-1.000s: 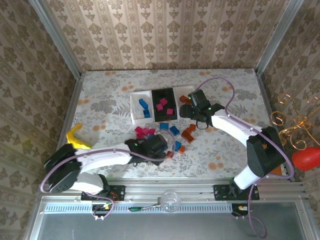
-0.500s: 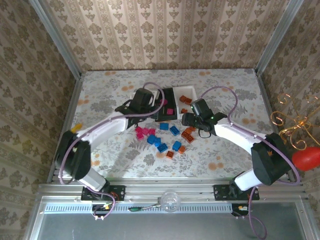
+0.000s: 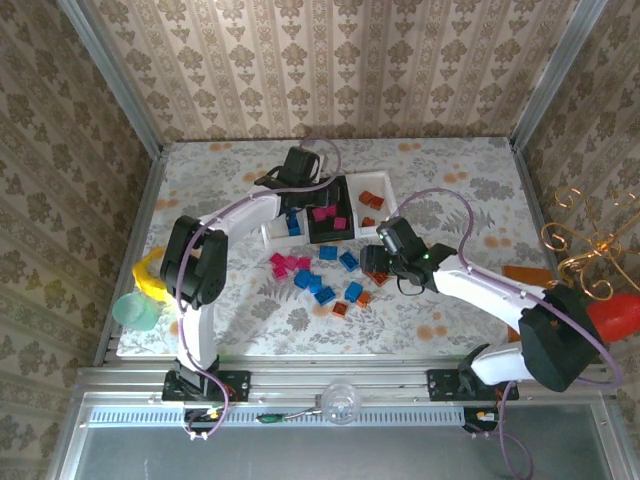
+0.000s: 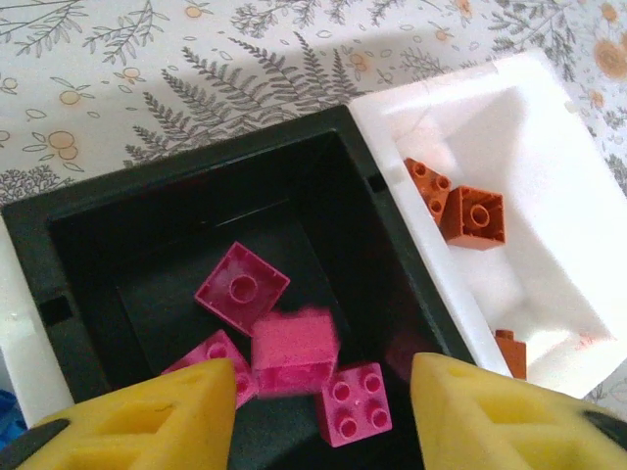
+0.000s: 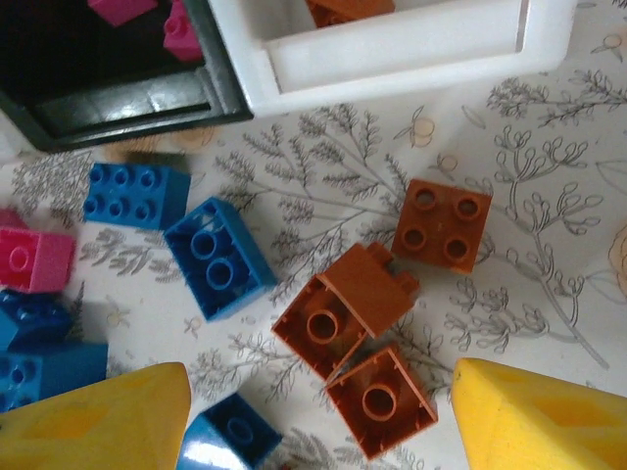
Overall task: Sort the legos into containers by color
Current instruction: Place the lego in the container, then pick up the lego from the center of the table.
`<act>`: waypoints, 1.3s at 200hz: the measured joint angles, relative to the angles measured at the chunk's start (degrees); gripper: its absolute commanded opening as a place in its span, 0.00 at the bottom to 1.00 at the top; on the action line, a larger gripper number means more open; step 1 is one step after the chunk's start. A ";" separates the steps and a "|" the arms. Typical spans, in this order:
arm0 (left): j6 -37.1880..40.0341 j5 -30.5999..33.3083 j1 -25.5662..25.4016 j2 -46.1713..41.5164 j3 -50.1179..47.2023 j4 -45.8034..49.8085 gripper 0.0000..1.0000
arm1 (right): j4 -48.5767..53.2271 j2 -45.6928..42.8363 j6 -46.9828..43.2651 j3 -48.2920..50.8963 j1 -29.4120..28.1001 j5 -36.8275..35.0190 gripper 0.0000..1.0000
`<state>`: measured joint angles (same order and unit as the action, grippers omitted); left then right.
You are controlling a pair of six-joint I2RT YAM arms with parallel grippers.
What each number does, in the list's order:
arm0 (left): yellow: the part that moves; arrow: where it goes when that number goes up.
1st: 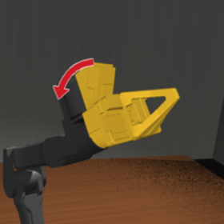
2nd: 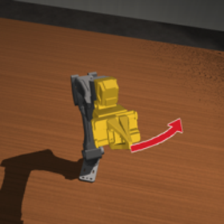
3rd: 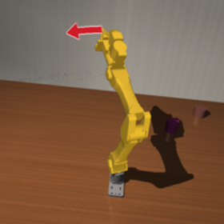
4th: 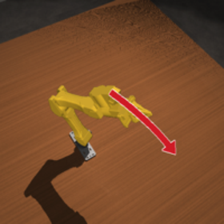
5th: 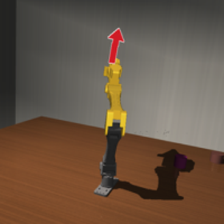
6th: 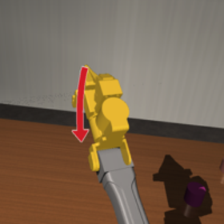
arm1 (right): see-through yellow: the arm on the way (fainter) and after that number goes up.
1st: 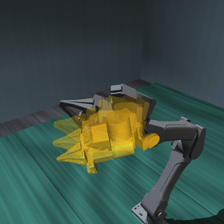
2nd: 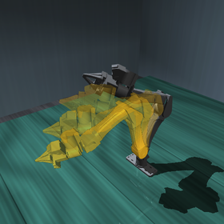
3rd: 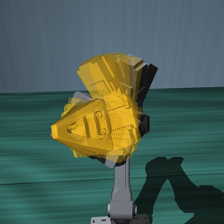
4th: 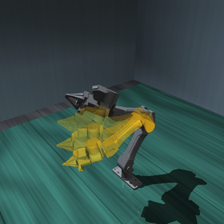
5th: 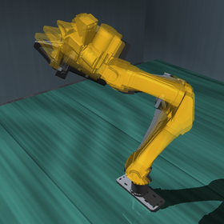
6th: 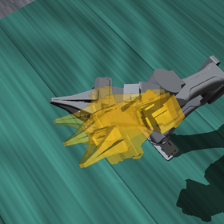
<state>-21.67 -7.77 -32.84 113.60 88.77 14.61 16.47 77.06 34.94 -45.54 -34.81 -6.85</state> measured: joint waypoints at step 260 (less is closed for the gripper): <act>-7.30 18.49 -12.13 -73.75 -57.27 3.43 1.00 | 1.29 18.34 -12.55 -13.81 -18.25 0.92 0.75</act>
<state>-28.97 10.72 -44.97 39.86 31.51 18.04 17.76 95.39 22.39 -59.35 -53.06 -5.93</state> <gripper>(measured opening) 0.999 0.752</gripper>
